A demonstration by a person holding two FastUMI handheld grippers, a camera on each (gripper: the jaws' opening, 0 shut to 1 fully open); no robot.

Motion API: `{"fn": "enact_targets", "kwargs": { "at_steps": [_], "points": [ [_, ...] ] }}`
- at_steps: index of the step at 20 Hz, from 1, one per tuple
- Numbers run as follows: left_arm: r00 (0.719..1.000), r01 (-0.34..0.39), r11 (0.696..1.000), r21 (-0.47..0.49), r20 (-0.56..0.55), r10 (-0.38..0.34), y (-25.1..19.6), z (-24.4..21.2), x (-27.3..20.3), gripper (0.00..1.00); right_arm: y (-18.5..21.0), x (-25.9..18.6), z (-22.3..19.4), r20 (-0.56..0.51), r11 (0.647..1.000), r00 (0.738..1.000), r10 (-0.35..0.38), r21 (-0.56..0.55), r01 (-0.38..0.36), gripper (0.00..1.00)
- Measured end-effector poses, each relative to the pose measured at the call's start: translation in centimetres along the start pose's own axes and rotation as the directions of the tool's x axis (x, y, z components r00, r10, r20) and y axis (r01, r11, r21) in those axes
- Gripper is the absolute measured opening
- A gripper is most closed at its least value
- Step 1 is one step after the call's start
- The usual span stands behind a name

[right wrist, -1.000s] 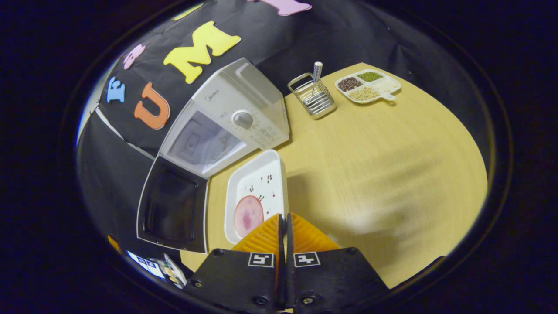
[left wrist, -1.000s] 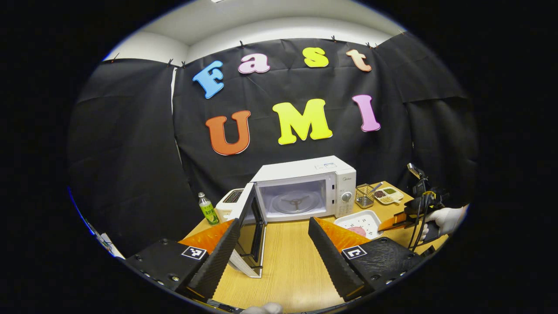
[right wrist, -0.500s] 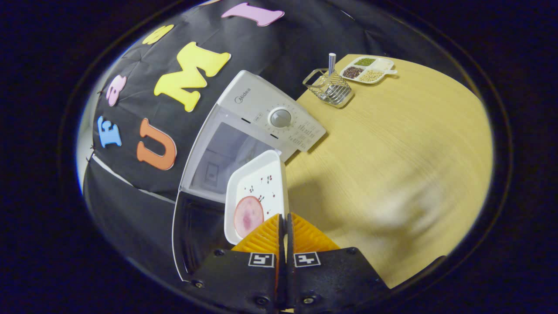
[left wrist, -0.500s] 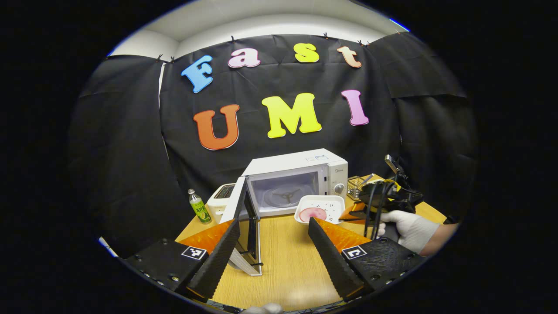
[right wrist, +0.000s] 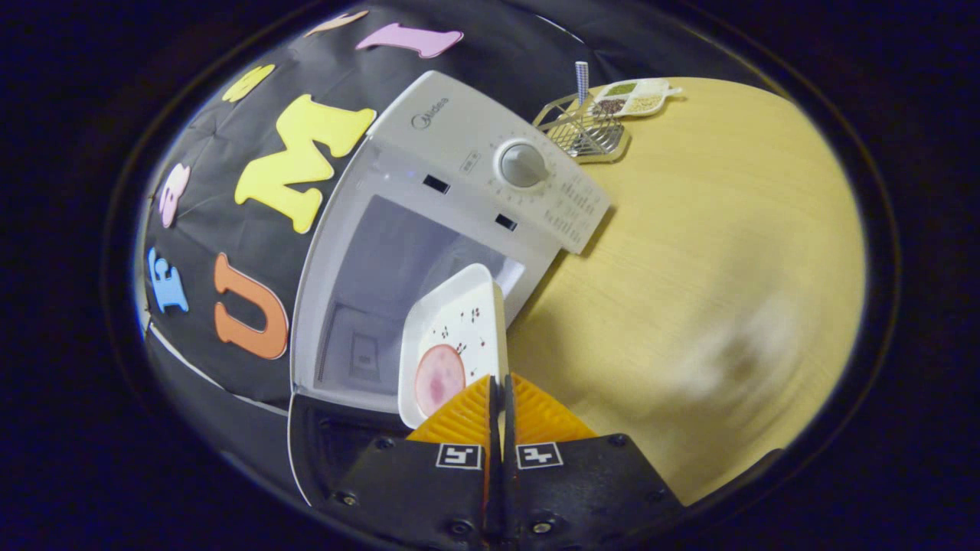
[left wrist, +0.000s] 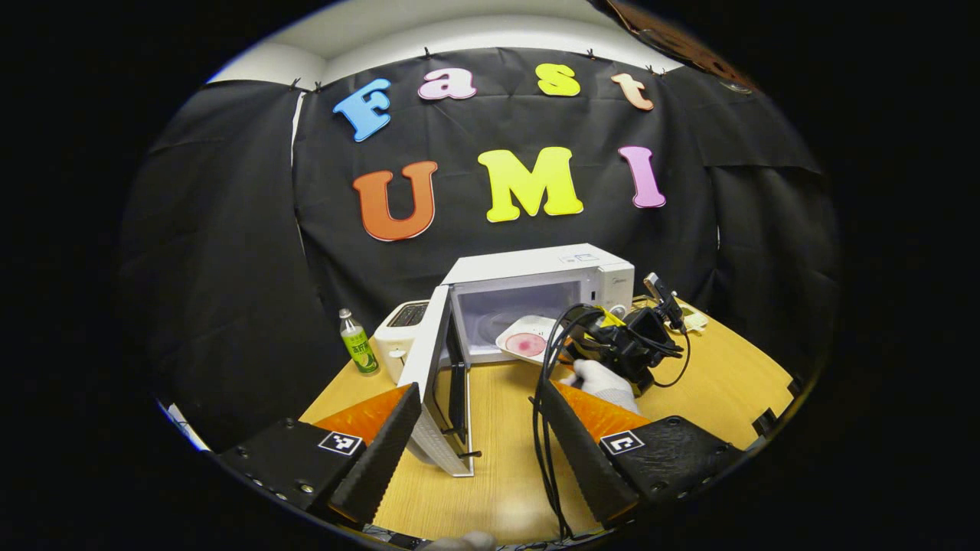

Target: Open the microwave oven with the left hand, put the food in, and close the microwave oven.

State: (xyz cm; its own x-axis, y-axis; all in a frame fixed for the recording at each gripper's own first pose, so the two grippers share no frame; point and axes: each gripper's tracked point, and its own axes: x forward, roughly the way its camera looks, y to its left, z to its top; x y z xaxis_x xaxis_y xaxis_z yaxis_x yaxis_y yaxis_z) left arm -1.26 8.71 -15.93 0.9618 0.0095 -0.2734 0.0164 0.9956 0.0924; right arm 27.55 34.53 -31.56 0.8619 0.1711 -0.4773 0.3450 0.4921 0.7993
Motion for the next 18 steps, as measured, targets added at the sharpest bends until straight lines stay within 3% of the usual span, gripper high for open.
{"fn": "enact_targets", "kwargs": {
  "at_steps": [9,13,18],
  "points": [
    [0.999,-0.041,0.999,-0.018,-0.02,0.041,1.5,-1.3,1.2,0.97,3.1,8.6,-0.7,0.068,1.0,0.998,-0.013,0.01,0.012,0.04],
    [0.998,-0.053,0.998,-0.014,-0.02,0.053,1.8,-1.1,1.3,0.97,3.2,10.3,-0.5,0.094,1.0,0.995,-0.019,0.02,0.018,0.0],
    [0.998,-0.064,0.998,-0.017,-0.026,0.064,1.9,-1.6,1.5,0.97,4.4,11.8,0.5,0.111,1.0,0.994,0.005,0.011,-0.006,0.05]
  ]
}}
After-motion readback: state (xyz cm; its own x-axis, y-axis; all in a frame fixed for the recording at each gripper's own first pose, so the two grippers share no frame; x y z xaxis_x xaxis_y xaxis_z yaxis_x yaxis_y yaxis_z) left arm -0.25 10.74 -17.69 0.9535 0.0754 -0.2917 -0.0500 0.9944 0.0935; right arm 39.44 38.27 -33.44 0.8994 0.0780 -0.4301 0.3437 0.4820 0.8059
